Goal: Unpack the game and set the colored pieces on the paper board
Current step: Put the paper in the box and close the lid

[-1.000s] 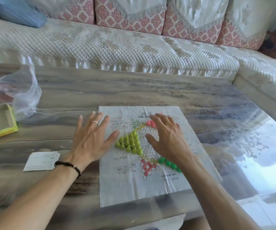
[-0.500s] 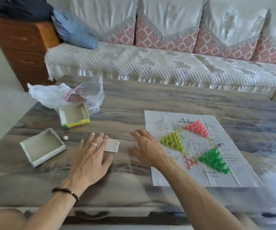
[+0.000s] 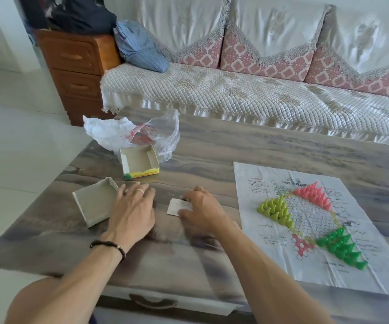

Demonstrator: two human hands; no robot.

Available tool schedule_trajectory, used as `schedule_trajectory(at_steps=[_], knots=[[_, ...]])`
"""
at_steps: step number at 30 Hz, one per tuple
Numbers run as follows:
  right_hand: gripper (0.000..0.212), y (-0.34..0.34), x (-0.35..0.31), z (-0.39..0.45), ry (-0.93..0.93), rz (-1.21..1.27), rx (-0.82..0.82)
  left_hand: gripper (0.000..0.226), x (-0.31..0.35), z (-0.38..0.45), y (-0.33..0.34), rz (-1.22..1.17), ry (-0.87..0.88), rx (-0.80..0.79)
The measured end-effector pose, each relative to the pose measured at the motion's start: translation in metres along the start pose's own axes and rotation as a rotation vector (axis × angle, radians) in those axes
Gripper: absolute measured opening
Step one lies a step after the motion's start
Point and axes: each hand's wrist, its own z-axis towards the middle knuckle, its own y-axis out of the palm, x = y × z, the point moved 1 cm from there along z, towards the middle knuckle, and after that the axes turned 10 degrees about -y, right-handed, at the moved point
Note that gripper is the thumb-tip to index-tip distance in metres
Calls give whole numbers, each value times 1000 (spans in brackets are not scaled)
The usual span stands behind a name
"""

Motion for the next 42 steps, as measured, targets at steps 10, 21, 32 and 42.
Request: schedule_trajectory(at_steps=[10,21,32,42], knots=[[40,-4,-5,20,71,54,-31,27,-13,22,-18,280,-39,-65],[28,1,-40,37,94,209,-3,14,-52,4,-31,-270,-182,213],[5,28,-131,93,-45,546,213,64,-116,-37,-11,-464,-403,25],[25,14,-107,111,-129,151,294,117,-117,-17,-5,-469,-276,-223]])
